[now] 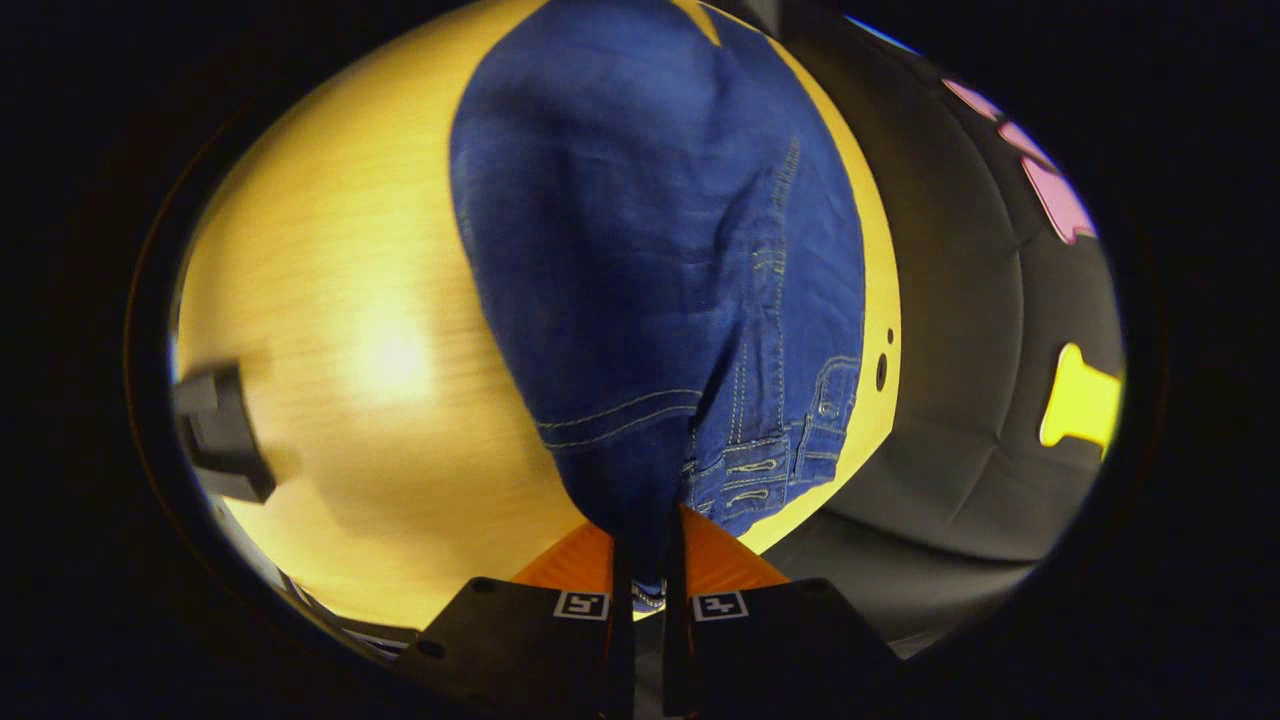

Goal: Grasp the waist and the cuffs of the jeans and fold them to make the two legs overlap; first hold the waist and fold one-third of the jeans toward the cuffs, then hold the cuffs and fold the remaining one-third in the same direction to finish folding.

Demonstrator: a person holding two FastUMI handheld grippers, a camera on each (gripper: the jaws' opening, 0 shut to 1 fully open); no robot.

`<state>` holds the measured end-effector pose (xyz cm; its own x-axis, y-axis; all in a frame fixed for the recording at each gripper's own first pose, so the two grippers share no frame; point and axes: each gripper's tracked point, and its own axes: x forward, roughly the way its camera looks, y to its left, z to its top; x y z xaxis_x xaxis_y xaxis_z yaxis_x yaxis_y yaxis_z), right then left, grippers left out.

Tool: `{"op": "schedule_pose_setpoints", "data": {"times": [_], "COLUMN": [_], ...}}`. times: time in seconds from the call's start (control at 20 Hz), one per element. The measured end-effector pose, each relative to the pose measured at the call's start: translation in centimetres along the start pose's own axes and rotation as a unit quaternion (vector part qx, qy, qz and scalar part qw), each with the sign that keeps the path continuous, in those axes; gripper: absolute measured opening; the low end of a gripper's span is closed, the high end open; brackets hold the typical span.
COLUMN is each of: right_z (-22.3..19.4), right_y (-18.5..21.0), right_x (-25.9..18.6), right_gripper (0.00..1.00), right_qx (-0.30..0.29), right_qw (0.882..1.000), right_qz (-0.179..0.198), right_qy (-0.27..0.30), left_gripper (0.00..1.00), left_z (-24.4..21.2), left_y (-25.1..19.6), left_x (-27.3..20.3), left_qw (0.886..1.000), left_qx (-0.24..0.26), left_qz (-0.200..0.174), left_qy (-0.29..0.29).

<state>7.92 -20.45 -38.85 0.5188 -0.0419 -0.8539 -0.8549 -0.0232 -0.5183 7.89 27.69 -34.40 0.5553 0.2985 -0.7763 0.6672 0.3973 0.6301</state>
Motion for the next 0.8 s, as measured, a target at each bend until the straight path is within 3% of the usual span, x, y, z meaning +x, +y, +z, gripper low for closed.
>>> {"op": "schedule_pose_setpoints", "data": {"times": [0.3,0.45,0.65,0.8], "right_z": [0.1,0.1,1.8,3.0], "right_y": [-2.2,-4.7,-11.2,-17.3], "right_x": [-1.3,-3.0,-4.4,-4.7], "right_gripper": [0.15,0.15,0.15,0.15], "right_qx": [0.037,0.051,0.089,0.177], "right_qw": [0.999,0.999,0.995,0.982], "right_qz": [0.006,-0.004,-0.029,-0.05], "right_qy": [-0.002,-0.009,-0.028,-0.044], "left_gripper": [0.06,0.06,0.06,0.06], "left_z": [0.6,0.6,4.1,7.0], "left_y": [1.1,2.6,8.5,13.4], "left_x": [-0.2,-1.6,-3.6,-3.6], "left_qw": [0.997,0.987,0.976,0.959], "left_qx": [-0.041,-0.107,-0.174,-0.248], "left_qz": [-0.071,-0.117,-0.131,-0.134], "left_qy": [0.01,0.008,-0.017,0.002]}}
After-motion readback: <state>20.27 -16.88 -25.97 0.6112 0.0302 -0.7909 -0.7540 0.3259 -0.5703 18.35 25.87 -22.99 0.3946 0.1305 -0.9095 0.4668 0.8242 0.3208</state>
